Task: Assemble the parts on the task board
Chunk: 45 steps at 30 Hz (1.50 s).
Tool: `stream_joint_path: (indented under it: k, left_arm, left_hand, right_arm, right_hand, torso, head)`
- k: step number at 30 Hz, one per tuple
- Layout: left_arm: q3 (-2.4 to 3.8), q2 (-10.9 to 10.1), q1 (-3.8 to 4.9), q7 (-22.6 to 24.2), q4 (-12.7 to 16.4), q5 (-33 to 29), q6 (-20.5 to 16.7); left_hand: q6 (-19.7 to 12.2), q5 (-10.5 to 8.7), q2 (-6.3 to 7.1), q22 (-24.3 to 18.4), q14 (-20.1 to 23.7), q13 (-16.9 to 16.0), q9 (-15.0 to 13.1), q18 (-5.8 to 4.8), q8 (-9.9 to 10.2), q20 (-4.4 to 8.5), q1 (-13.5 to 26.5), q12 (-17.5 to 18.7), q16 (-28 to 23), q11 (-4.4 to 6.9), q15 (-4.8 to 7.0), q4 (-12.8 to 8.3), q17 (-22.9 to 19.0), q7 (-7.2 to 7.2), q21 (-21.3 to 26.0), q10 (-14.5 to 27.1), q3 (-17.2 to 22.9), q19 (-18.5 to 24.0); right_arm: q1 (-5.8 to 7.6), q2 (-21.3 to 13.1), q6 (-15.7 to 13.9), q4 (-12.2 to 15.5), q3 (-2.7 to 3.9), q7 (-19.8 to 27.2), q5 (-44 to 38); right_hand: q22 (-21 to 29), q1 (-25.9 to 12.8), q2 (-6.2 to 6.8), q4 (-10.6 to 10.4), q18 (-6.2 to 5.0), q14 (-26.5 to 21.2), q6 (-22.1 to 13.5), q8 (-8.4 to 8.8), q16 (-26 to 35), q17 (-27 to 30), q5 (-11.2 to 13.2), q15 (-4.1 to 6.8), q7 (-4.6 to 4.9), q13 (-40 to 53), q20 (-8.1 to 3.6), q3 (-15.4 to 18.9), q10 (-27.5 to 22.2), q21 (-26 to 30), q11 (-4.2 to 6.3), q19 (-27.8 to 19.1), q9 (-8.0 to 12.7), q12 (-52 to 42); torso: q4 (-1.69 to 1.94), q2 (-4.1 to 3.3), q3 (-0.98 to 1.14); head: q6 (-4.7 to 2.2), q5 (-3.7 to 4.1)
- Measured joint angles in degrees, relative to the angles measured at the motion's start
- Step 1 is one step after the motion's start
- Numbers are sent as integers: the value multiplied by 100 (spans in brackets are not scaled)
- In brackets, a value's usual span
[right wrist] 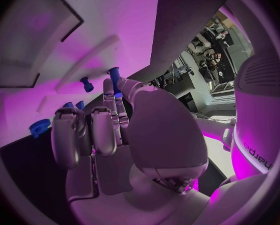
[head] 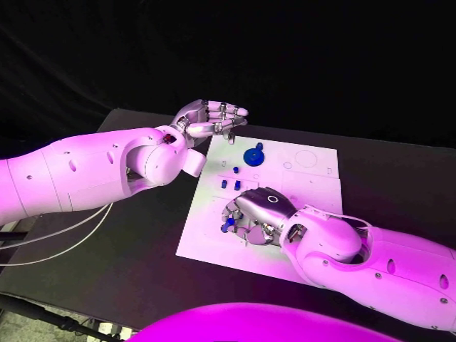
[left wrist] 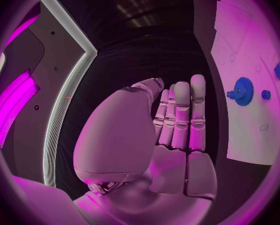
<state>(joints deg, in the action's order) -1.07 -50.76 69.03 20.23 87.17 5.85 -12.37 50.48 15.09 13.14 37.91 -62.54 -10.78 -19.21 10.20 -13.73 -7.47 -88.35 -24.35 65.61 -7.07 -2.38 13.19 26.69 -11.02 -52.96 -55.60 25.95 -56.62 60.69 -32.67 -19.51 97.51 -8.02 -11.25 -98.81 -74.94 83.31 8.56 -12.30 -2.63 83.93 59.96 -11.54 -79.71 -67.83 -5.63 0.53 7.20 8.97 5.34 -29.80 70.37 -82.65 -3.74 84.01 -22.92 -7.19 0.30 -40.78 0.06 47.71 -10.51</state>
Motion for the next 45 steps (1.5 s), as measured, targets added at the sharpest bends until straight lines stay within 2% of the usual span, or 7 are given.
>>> stream_joint_path:
  k: [13, 14, 17, 19, 25, 39, 45]
  left_arm:
    - [0, -14, 0, -5, 9, 0, 1]
    - [0, -15, 0, -5, 10, 0, 1]
    - [0, -17, 0, -6, 12, 0, 1]
    - [0, -19, 0, -7, 12, 0, 1]
    - [0, -22, 0, -10, 13, 0, 1]
    - [0, -32, 1, -17, 15, 0, 3]
    - [0, -38, 1, -22, 13, 0, 5]
  left_hand:
    - [0, 0, 0, 0, 0, -1, 0, 0, 0, 0, 0, 0, 0, 0, 0, 0, 0, 0, 0, 0, 0, 0]
    - [0, 0, 0, 0, 0, -3, 0, 0, 0, 0, 0, 0, 0, 0, 0, 0, 0, 0, 0, 0, 0, 0]
    - [0, 0, 0, 0, 0, -5, 0, 0, 0, 0, 0, 0, 0, 0, 0, 0, 0, 0, 0, 0, 0, 0]
    - [0, 0, 0, 0, 0, -5, 0, -1, 0, 0, 0, 0, 0, 0, 0, 0, 0, 0, 0, 0, 0, 0]
    - [0, 0, 0, 0, 0, -4, -1, 0, 0, 0, 0, 0, 0, 0, 0, 0, 1, 0, 0, 0, 0, 0]
    - [0, 0, 4, -1, 0, -5, -1, 0, 0, 0, 4, -23, 0, 0, 0, 3, -2, 0, 15, 0, 5, 0]
    - [0, 0, 31, -6, 0, -10, -1, 0, 0, 0, 30, -46, 0, 0, 0, 1, -14, 0, 28, 0, 32, 0]
  right_arm:
    - [-4, 99, 121, -82, -3, -59, -139]
    - [-5, 106, 125, -84, -3, -67, -154]
    - [-12, 138, 140, -86, -3, -93, -204]
    - [-16, 157, 150, -86, -8, -106, -229]
    - [-42, 170, 192, -81, -31, -138, -277]
    - [-62, 117, 92, 4, -31, -178, -313]
    - [-78, -14, -124, 152, -31, -179, -317]
  right_hand:
    - [1, -75, 75, 39, 0, 0, -14, -69, 0, 14, 2, 0, 14, 6, 0, -39, 6, 0, -6, 0, -4, 60]
    - [1, -112, 112, 40, 0, 0, -14, -100, 0, 14, 1, 0, 14, 6, 0, -40, 6, 0, -6, 0, -137, 63]
    - [1, -161, 161, 56, 0, 0, -53, -106, 0, 14, 1, 0, 53, 9, 0, -56, 7, 5, -7, 0, -280, 90]
    - [2, -267, 265, 57, 0, 0, -143, -25, 0, 14, -3, 0, 132, 17, 0, -58, -27, 27, -41, 0, -292, 112]
    - [2, -476, 474, 21, 0, 15, -475, 205, -14, 14, -203, -15, 141, 47, 0, -22, -35, 28, -48, 0, -163, 126]
    - [3, -527, 525, 51, 0, 13, -1082, 566, -23, 14, -203, -12, 126, 100, 0, 8, -35, 55, -48, 0, 3, 149]
    - [3, -595, 530, 54, 0, 12, -1115, 582, -23, 25, -203, -12, 108, 127, 0, 10, -35, 55, -48, 0, 15, 149]
  torso:
    - [1, 0, -4]
    - [1, 0, -4]
    - [3, -1, -7]
    - [3, 0, -8]
    - [7, 3, -8]
    - [4, 5, -4]
    - [3, 5, 0]
  head:
    - [-5, 12]
    - [-6, 14]
    - [-6, 19]
    - [-6, 21]
    - [-2, 24]
    - [-14, 25]
    - [-27, 31]
